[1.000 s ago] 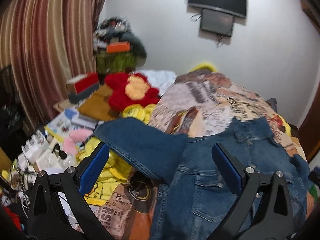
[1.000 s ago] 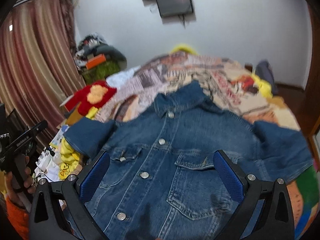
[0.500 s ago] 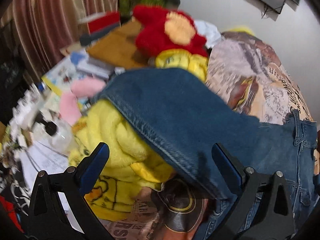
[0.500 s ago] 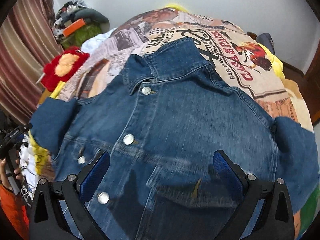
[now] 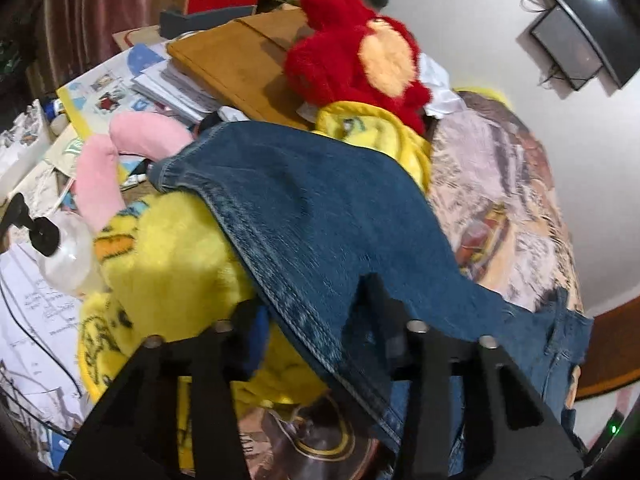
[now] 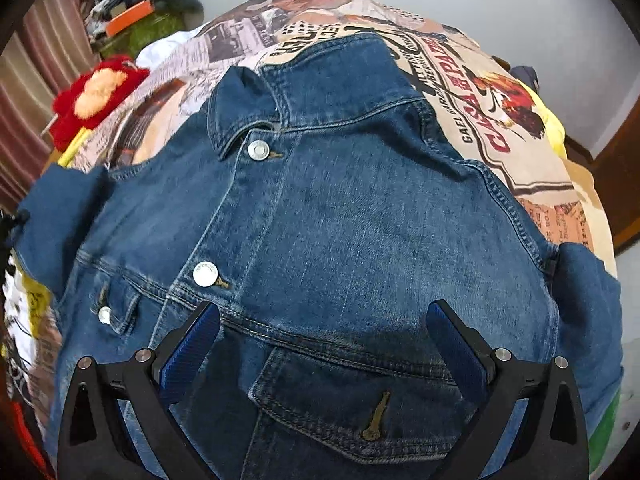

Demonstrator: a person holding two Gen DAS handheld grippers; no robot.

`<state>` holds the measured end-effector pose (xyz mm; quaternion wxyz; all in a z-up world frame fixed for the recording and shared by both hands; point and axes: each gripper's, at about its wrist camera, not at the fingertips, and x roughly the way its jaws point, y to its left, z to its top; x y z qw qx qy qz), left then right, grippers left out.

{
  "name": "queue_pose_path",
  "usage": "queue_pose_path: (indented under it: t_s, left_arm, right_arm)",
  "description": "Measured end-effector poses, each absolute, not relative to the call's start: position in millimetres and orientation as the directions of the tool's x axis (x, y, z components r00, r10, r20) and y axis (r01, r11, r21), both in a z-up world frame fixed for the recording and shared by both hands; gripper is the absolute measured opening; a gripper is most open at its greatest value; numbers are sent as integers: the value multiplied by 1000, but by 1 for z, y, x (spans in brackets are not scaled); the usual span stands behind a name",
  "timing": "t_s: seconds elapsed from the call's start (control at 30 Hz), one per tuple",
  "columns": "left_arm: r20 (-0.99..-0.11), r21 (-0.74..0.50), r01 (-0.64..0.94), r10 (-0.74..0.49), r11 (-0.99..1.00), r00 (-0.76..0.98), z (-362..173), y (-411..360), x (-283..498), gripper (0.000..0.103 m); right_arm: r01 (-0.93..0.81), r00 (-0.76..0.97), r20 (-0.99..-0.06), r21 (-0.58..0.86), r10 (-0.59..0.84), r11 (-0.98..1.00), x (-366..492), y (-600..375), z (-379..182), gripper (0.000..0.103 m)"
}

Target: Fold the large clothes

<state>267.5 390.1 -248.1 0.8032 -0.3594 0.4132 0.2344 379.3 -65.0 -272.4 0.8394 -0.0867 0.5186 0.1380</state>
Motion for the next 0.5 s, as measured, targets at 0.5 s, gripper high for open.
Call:
queue_pose_path:
  t_s: [0.5]
  left_arm:
    - [-781,-271,-556,158,785,604,-167,327,272,4]
  right_arm:
    - [-333,447,-863,83,235,939,357,-82,-243,102]
